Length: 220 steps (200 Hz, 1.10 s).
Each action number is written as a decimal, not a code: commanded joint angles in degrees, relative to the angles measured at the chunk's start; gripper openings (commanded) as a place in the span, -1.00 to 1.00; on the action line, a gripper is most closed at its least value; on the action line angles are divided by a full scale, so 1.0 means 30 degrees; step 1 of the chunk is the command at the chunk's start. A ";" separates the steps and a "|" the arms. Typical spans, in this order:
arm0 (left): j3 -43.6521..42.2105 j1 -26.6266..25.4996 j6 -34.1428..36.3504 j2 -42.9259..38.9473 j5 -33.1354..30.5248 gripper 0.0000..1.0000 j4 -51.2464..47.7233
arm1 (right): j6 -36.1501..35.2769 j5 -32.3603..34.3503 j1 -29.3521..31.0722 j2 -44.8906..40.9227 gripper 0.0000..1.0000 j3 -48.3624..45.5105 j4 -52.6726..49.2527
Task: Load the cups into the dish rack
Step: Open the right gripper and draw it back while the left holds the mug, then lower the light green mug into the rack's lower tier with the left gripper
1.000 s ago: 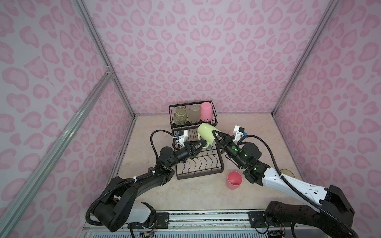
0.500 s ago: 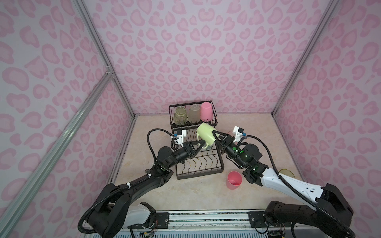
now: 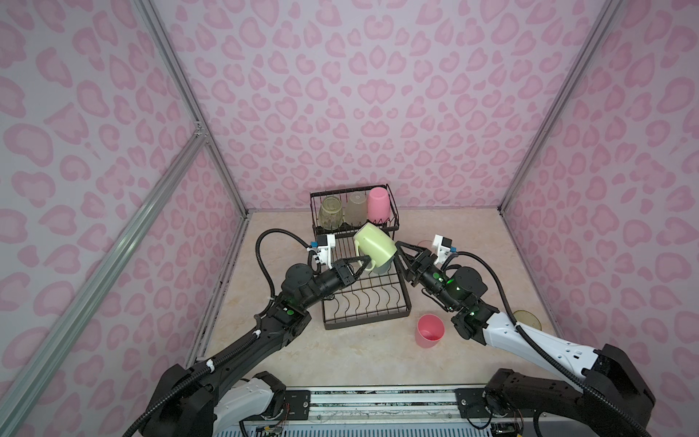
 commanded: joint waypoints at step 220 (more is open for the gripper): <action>-0.5597 -0.1787 1.4730 0.0497 -1.2227 -0.74 0.2764 | -1.0922 0.1195 -0.6299 -0.6373 -0.02 0.0754 -1.0133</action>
